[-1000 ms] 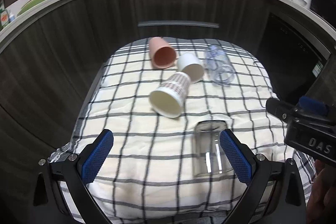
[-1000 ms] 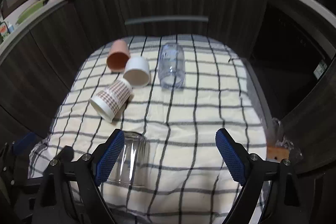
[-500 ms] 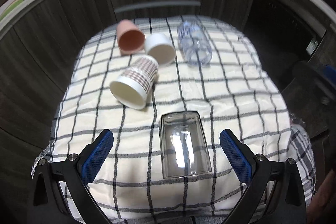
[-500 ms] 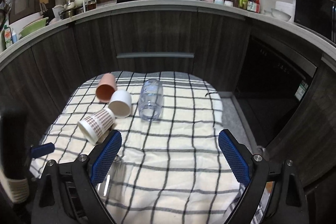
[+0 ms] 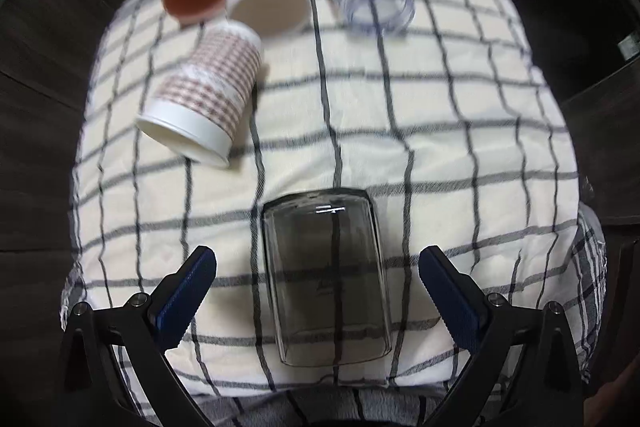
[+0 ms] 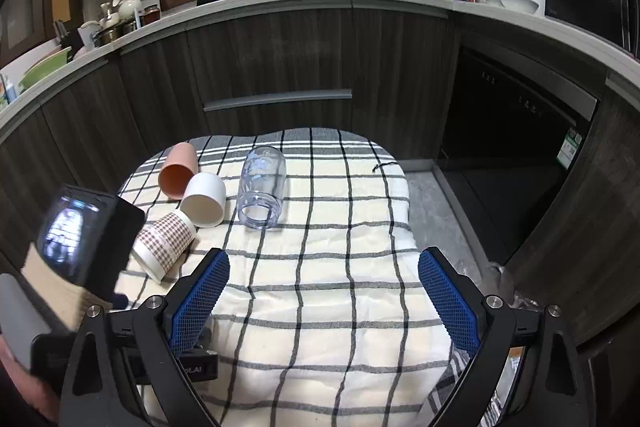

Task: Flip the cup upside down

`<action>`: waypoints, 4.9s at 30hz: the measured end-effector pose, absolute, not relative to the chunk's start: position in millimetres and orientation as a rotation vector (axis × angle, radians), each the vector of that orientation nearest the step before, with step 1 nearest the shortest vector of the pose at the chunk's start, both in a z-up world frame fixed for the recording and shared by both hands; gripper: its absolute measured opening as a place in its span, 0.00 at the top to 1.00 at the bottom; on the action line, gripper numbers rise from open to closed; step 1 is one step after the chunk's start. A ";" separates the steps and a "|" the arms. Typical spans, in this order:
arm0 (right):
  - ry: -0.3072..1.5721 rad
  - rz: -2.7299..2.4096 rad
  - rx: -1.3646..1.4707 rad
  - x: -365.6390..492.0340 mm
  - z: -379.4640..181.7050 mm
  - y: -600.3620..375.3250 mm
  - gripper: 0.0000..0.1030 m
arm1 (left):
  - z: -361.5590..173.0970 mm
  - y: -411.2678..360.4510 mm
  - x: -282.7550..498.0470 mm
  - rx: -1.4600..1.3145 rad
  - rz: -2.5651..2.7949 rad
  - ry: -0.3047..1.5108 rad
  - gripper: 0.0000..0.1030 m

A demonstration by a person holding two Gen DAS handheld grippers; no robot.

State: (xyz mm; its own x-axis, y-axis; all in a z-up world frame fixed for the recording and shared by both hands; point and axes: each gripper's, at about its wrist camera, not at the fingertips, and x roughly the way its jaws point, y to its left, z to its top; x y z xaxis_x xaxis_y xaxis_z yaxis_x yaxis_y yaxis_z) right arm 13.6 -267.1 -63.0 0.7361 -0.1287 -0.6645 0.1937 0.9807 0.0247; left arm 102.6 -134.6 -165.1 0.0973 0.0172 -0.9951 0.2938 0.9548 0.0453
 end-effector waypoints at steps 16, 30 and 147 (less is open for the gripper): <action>0.773 -0.144 0.222 40.1 -85.4 -282.0 0.07 | -215.5 -146.9 130.9 0.337 -0.207 1.722 0.30; 0.807 -0.139 0.256 42.6 -92.6 -284.1 0.07 | -190.8 -109.6 101.3 0.320 -0.228 1.646 0.34; 0.552 -0.084 0.075 -28.7 -3.3 -182.1 0.05 | -28.4 22.8 -19.7 0.010 -0.055 0.652 0.03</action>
State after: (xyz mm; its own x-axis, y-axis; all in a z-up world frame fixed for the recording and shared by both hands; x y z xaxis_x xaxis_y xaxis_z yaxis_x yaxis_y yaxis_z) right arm -28.7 -182.1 -3.3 0.8481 -0.0596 -0.5265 0.1001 0.9938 0.0487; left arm -19.7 22.8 -28.4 0.7936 -0.0482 -0.6065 0.0548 0.9985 -0.0077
